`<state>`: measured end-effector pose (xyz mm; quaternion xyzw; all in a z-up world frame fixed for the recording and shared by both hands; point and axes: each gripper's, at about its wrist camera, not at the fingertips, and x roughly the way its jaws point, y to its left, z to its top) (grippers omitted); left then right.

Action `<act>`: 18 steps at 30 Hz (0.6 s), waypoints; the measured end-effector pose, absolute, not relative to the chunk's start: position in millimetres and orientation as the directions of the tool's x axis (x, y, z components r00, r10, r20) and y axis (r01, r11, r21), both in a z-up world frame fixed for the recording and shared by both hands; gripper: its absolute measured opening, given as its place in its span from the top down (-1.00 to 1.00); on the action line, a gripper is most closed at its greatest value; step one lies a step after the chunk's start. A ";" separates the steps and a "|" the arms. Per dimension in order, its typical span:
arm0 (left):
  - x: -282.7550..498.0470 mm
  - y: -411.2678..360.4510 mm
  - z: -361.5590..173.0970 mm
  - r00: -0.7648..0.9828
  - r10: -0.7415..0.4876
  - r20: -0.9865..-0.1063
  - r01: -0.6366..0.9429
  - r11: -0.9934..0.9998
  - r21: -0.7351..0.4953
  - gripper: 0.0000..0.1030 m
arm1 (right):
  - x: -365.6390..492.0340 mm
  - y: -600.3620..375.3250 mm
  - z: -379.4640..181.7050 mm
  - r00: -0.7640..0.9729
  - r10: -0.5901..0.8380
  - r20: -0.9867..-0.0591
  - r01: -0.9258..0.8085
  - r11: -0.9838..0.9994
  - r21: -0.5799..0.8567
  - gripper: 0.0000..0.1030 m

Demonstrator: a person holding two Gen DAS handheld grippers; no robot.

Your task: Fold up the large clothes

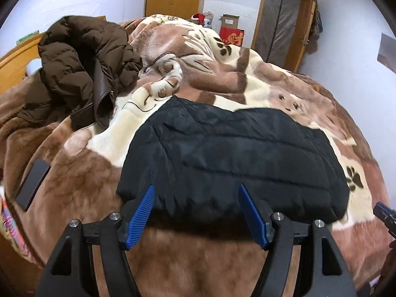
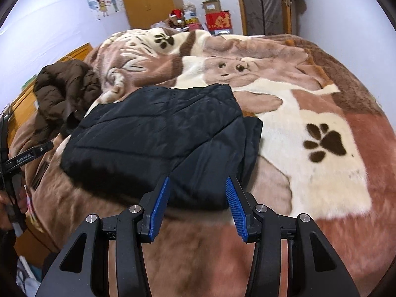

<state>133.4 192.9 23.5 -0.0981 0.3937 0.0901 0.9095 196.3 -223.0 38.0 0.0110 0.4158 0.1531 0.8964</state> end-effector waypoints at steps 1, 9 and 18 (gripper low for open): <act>124.9 185.6 26.6 0.675 0.086 -0.733 -0.236 0.966 -0.104 -0.40 | 186.7 -223.6 41.1 0.611 0.289 -0.737 -0.270 0.951 0.149 0.06; 57.7 133.7 47.9 0.701 0.066 -0.710 -0.194 0.976 -0.102 -0.51 | 125.1 -220.9 54.7 0.627 0.303 -0.718 -0.296 0.945 0.141 -0.04; 14.4 92.9 41.3 0.683 0.045 -0.729 -0.170 0.980 -0.099 -0.52 | 81.5 -211.2 51.2 0.626 0.278 -0.729 -0.320 0.944 0.084 -0.07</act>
